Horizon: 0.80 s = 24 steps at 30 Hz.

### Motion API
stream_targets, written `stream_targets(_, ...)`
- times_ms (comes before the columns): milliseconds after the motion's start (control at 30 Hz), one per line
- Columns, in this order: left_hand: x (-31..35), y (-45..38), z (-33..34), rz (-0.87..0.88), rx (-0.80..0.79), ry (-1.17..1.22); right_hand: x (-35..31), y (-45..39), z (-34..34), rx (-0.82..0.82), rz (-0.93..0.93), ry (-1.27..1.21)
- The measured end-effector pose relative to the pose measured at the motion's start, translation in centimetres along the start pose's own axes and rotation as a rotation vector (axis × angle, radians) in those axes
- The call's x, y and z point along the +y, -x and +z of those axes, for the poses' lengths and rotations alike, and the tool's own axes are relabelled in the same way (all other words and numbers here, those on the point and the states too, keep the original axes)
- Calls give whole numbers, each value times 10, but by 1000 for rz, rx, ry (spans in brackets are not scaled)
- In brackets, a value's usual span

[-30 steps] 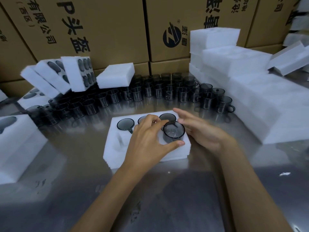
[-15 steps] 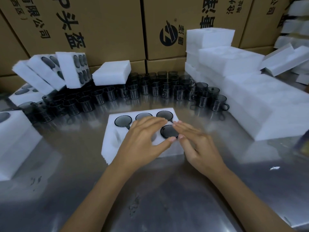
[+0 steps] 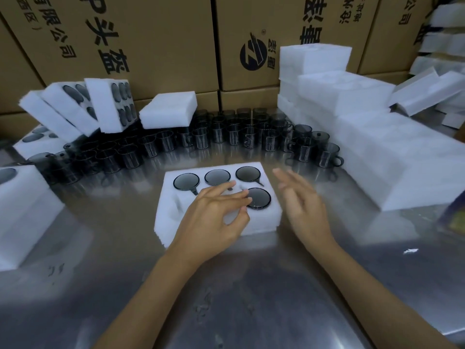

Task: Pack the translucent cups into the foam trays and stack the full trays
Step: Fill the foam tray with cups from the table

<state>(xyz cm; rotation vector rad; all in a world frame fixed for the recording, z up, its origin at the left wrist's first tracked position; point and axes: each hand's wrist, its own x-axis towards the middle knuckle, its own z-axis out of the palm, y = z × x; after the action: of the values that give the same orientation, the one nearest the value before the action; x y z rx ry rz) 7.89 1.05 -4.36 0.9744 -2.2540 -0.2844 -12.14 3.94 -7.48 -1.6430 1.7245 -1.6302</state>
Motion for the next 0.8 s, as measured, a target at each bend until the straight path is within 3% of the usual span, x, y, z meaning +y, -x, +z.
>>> stream_targets(133, -12, -6, -11, -23, 67, -28, 36, -46, -7, 145, 233, 248)
stream_targets(333, -42, -12, -32, -245, 342, 59, 64, -94, -12, 159, 305, 369)
stream_targets(667, -42, -12, -32, -272, 320, 114, 67, -92, -5, 246, 220, 555)
stream_targets(800, -41, -11, -35, -284, 323, 127, 51, -82, -6, 197, 132, 590)
